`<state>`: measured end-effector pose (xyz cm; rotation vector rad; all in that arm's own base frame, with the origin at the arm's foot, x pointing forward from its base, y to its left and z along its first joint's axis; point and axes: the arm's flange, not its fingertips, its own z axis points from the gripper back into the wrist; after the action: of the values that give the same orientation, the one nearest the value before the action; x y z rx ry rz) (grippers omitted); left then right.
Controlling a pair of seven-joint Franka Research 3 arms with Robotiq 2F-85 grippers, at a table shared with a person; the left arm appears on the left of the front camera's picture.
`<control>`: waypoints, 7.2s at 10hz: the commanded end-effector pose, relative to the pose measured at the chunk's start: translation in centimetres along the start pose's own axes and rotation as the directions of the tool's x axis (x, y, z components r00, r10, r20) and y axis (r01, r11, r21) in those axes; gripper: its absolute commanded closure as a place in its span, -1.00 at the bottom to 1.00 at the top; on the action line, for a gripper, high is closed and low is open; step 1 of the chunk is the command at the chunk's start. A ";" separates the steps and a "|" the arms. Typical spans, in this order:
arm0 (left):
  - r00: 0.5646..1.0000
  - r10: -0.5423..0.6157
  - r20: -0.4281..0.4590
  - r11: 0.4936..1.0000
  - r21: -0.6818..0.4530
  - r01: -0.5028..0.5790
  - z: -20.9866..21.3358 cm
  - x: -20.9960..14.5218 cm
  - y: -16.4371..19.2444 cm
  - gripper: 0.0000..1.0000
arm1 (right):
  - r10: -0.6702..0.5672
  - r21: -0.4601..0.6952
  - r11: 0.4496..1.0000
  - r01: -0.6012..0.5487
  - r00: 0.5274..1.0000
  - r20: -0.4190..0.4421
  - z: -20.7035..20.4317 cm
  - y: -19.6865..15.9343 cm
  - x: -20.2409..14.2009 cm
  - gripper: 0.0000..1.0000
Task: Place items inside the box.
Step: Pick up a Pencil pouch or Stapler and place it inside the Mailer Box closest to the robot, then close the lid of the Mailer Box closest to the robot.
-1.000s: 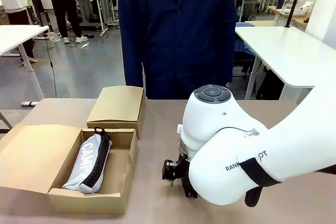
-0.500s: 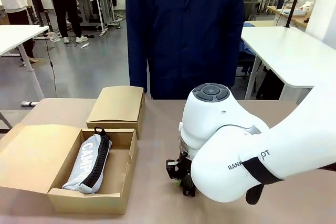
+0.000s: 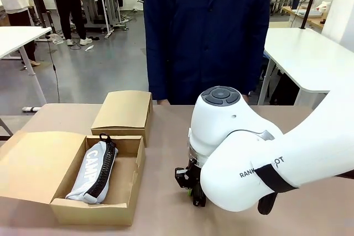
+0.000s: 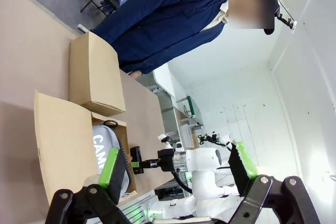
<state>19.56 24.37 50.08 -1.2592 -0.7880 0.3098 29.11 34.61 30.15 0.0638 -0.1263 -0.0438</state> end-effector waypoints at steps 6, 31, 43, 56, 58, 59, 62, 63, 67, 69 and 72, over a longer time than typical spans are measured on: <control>1.000 -0.017 0.011 1.000 -0.025 0.017 0.0 0.1 -0.2 -1.00 | -0.161 0.232 0.953 0.196 0.974 -0.163 11.0 3.8 -0.9 1.00; 1.000 -0.017 0.011 1.000 -0.025 0.017 0.0 0.1 -0.2 -1.00 | 0.036 0.341 0.940 -0.034 0.999 0.002 9.6 16.6 -0.1 -1.00; 1.000 -0.017 0.011 1.000 -0.025 0.017 0.0 0.1 -0.2 -1.00 | 0.134 0.821 0.570 -0.031 0.989 -0.055 19.4 -9.2 -4.3 -1.00; 1.000 -0.017 0.011 1.000 -0.025 0.017 0.0 0.1 -0.2 -1.00 | 0.152 0.914 0.396 0.088 0.975 -0.160 17.1 -43.4 -1.9 -1.00; 1.000 -0.017 0.011 1.000 -0.025 0.017 0.0 0.1 -0.2 -1.00 | 0.152 0.914 0.396 0.088 0.975 -0.160 17.1 -43.4 -1.9 -1.00; 1.000 -0.017 0.011 1.000 -0.025 0.017 0.0 0.1 -0.2 -1.00 | 0.152 0.914 0.396 0.088 0.975 -0.160 17.1 -43.4 -1.9 -1.00; 1.000 -0.017 0.011 1.000 -0.025 0.017 0.0 0.1 -0.2 -1.00 | 0.152 0.914 0.396 0.088 0.975 -0.160 17.1 -43.4 -1.9 -1.00; 1.000 -0.017 0.011 1.000 -0.025 0.017 0.0 0.1 -0.2 -1.00 | 0.152 0.914 0.396 0.088 0.975 -0.160 17.1 -43.4 -1.9 -1.00; 1.000 -0.017 0.011 1.000 -0.025 0.017 0.0 0.1 -0.2 -1.00 | 0.152 0.914 0.396 0.088 0.975 -0.160 17.1 -43.4 -1.9 -1.00; 1.000 -0.001 0.001 1.000 0.000 0.001 0.0 0.0 0.0 -1.00 | 0.152 0.914 0.396 0.088 0.975 -0.160 17.1 -43.4 -1.9 -1.00; 0.773 -0.635 0.001 0.753 -0.225 0.619 -2.8 -6.1 -7.5 -1.00 | 0.152 0.914 0.396 0.088 0.975 -0.160 17.1 -43.4 -1.9 -1.00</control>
<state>16.90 20.16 54.92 -1.1460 -1.0050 -0.1075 23.26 -9.82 43.48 1.2138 0.0882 0.1016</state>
